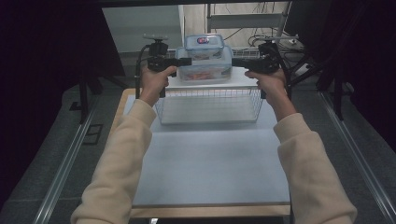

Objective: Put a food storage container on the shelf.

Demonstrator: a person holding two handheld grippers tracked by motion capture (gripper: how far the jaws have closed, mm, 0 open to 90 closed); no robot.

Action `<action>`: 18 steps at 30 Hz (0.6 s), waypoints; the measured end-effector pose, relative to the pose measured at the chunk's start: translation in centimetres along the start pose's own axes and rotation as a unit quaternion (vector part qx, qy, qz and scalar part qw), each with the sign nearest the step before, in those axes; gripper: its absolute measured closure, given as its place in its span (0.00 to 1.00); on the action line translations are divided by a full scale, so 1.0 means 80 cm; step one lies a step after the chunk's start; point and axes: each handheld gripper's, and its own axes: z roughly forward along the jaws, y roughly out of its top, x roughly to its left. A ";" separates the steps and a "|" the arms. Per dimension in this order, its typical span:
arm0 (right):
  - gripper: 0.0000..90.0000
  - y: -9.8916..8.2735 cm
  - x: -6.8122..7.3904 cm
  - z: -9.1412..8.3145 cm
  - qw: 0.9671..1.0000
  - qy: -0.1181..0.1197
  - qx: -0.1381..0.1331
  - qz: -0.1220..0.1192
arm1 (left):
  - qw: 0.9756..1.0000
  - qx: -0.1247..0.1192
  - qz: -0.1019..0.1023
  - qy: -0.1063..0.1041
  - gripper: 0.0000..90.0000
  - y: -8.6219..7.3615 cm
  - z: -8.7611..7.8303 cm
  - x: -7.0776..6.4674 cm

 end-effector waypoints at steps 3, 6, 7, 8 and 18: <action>0.99 -0.006 0.000 -0.002 1.000 0.009 0.001 0.002 | 1.000 -0.011 -0.009 -0.005 1.00 -0.006 -0.013 -0.004; 0.99 -0.013 0.000 -0.006 1.000 0.018 0.000 0.007 | 1.000 -0.015 -0.014 -0.010 1.00 -0.014 -0.022 -0.006; 0.99 -0.015 0.000 -0.008 1.000 0.021 -0.002 0.008 | 1.000 -0.015 -0.013 -0.011 1.00 -0.018 -0.025 -0.007; 0.99 -0.018 0.000 -0.010 1.000 0.025 -0.003 0.012 | 1.000 -0.015 -0.014 -0.012 1.00 -0.021 -0.028 -0.007; 0.99 -0.051 -0.008 -0.028 0.999 0.045 -0.014 0.027 | 0.999 -0.019 -0.027 -0.022 1.00 -0.054 -0.044 -0.008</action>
